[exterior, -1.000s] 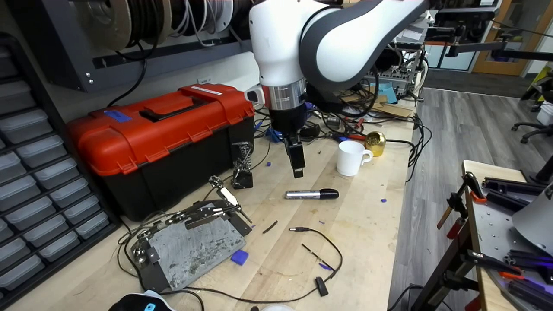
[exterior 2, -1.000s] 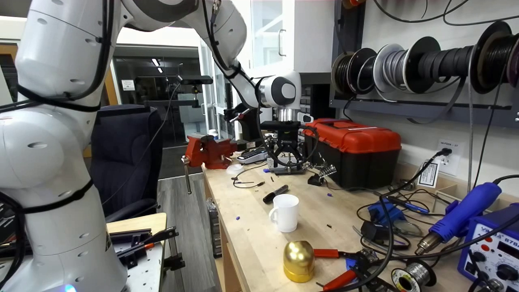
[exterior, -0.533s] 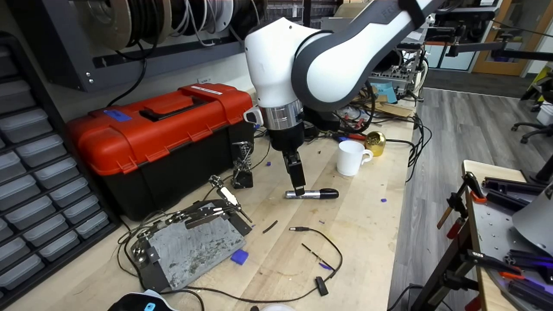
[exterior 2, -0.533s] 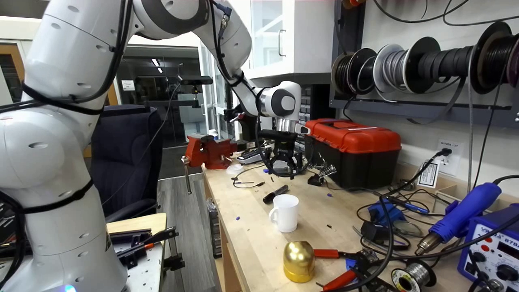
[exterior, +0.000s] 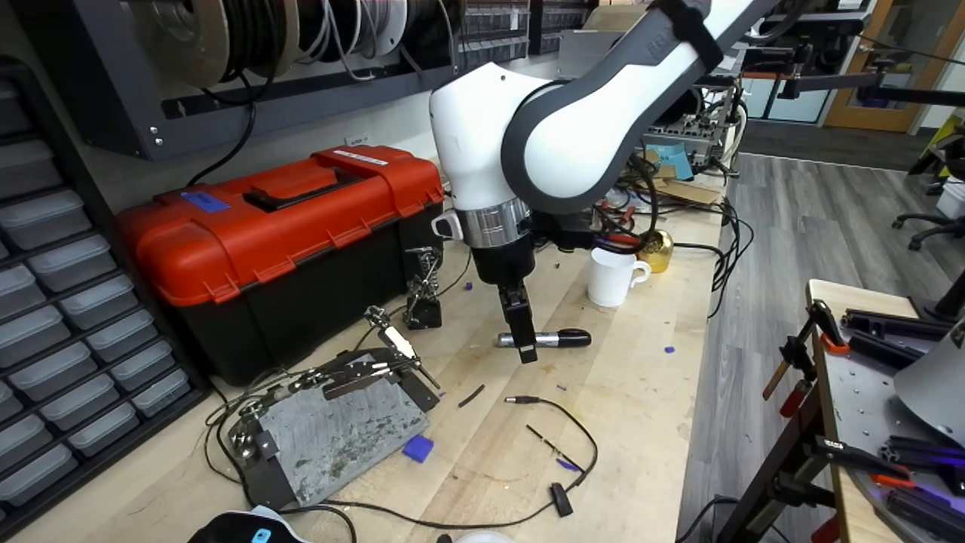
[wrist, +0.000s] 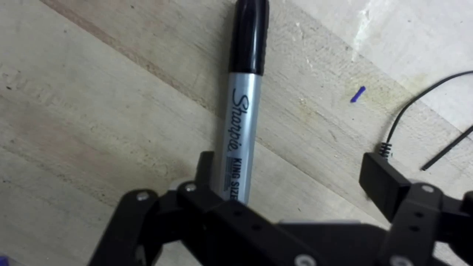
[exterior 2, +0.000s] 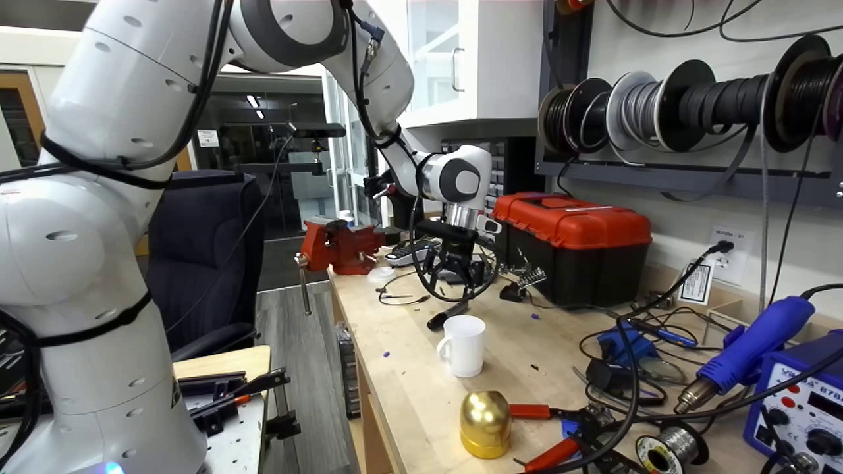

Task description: Pick the marker and put it in the cup

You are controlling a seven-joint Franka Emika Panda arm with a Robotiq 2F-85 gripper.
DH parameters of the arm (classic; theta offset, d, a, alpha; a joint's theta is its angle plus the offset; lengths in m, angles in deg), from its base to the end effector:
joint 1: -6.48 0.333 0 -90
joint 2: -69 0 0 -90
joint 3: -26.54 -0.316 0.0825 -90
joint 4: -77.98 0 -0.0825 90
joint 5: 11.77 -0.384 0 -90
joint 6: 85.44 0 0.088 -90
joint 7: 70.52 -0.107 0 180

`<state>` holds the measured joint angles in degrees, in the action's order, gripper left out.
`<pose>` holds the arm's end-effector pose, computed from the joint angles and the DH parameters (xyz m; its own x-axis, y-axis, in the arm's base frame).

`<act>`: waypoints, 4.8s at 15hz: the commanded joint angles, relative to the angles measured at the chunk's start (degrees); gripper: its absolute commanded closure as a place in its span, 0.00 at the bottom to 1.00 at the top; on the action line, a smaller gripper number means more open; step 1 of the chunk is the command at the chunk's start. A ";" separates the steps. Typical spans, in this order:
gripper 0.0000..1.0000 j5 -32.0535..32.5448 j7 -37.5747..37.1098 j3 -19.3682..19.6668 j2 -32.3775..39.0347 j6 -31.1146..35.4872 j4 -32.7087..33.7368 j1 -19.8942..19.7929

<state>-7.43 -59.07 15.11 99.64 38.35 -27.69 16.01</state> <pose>0.5828 0.2137 0.2244 0.8067 0.5594 -0.1904 0.5536 -0.8281 -0.0878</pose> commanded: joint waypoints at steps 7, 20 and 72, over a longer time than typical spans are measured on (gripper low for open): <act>0.00 -1.25 -2.62 2.44 -0.67 3.40 -2.16 -0.39; 0.00 -1.44 -1.21 1.85 2.52 1.06 1.70 -0.03; 0.96 -10.94 -12.36 9.55 -38.56 37.74 -40.58 -7.33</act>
<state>-17.42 -70.69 24.07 66.53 73.70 -63.05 9.16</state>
